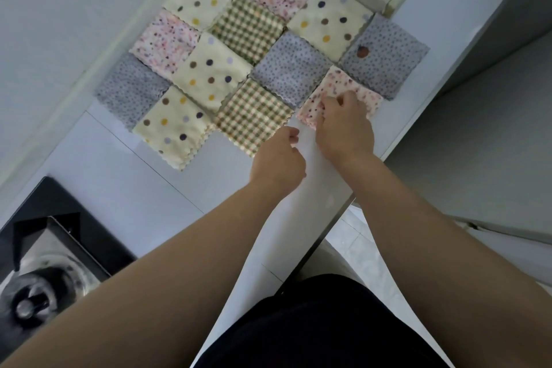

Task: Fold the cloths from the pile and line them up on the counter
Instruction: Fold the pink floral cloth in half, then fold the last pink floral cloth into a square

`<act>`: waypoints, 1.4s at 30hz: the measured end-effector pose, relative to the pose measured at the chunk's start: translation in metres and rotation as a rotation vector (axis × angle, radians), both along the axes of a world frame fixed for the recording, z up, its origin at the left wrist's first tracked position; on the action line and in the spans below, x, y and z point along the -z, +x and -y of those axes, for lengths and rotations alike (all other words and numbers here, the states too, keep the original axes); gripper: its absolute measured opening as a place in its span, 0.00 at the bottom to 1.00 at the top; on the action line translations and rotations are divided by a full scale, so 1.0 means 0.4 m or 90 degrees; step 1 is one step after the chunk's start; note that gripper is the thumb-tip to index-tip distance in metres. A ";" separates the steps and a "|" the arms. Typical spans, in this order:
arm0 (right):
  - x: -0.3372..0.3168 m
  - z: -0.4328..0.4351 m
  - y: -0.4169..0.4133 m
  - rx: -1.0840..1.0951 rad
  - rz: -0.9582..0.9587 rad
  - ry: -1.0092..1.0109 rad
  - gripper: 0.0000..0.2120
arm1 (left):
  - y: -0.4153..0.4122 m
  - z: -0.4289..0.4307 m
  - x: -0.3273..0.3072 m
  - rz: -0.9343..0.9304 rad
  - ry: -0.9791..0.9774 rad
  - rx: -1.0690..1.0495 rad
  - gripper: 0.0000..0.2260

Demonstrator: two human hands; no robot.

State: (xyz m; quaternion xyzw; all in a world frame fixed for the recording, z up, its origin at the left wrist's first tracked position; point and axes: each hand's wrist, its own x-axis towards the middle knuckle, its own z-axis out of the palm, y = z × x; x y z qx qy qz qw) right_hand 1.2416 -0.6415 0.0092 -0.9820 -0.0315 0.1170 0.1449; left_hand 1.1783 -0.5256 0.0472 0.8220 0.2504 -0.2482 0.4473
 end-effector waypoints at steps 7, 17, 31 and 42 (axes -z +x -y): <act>-0.051 -0.025 -0.034 0.013 0.030 0.041 0.15 | -0.061 -0.060 -0.063 0.020 -0.087 -0.127 0.11; -0.137 -0.215 -0.303 -0.157 -0.073 0.036 0.23 | -0.349 -0.237 -0.143 -0.017 0.015 -0.205 0.09; -0.303 -0.474 -0.963 -0.344 -0.171 0.047 0.20 | -1.065 -0.528 -0.251 0.041 0.145 -0.183 0.07; -0.352 -0.650 -1.534 -0.719 -0.125 0.095 0.23 | -1.777 -0.587 -0.303 0.000 0.258 -0.536 0.08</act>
